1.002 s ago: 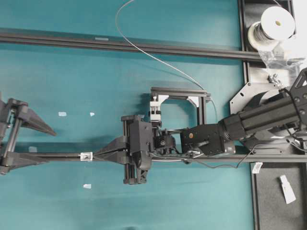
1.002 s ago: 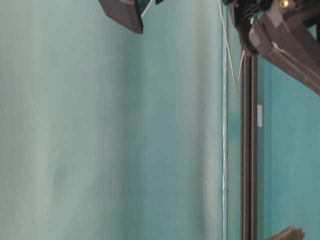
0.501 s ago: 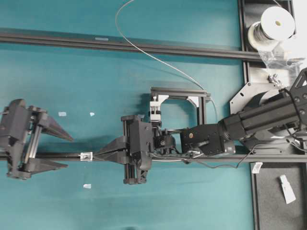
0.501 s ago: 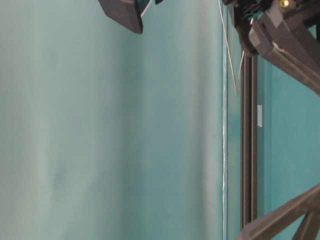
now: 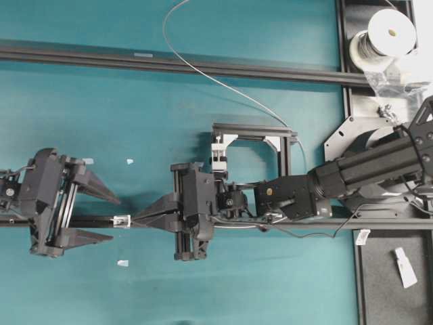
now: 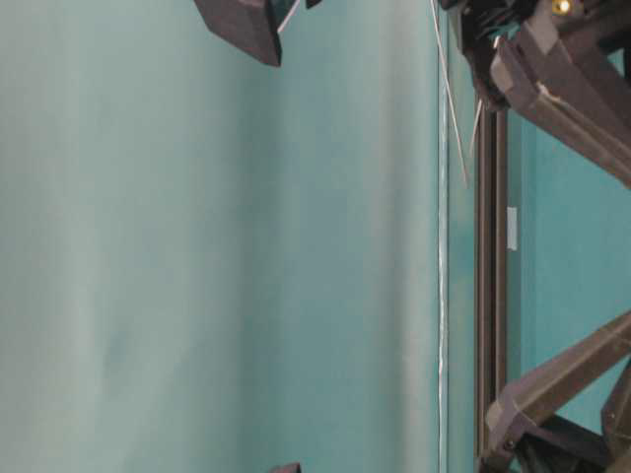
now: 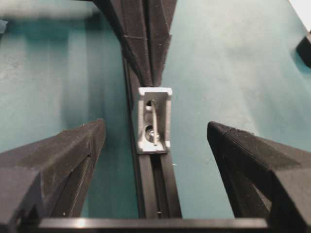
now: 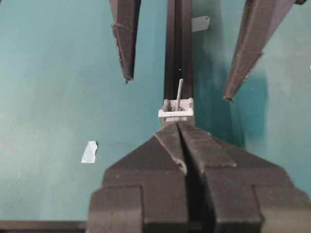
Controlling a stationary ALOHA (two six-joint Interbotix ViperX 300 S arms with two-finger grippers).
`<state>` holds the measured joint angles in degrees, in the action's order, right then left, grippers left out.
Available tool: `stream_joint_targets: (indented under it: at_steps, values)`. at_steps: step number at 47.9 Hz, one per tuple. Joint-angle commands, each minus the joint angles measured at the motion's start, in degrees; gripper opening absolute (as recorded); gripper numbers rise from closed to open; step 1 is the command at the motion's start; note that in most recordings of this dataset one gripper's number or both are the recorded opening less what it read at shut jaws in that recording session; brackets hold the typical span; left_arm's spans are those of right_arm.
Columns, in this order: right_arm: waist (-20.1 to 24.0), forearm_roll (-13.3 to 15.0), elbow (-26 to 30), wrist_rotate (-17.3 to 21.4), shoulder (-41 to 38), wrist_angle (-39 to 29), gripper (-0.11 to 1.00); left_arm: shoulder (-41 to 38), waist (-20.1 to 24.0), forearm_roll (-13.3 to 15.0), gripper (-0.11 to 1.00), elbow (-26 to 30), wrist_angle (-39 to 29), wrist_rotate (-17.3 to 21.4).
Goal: Insert the wire through the hole in the metal fitting.
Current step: 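Move the left gripper right toward the wire tip beyond the bracket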
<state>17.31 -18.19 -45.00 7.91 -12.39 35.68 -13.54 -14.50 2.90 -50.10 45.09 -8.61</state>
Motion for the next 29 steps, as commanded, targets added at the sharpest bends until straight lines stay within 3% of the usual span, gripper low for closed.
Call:
stream_joint_targets:
  at_steps: [1, 8, 21, 29]
  values:
    - [-0.09, 0.09, 0.53, 0.00, 0.79, 0.62, 0.00, 0.70, 0.35, 0.09, 0.79, 0.97, -0.26, 0.18]
    - [-0.09, 0.09, 0.53, -0.09, 0.79, 0.62, 0.00, 0.70, 0.35, 0.09, 0.70, 0.97, -1.58, 0.09]
    - [-0.09, 0.18, 0.53, -0.18, 0.79, 0.62, 0.00, 1.05, 0.35, 0.09, 0.13, 1.14, -1.93, 0.09]
    - [-0.09, 0.09, 0.44, -0.18, 0.79, 0.62, 0.00, 1.05, 0.35, 0.09, -0.03, 1.76, -2.11, 0.00]
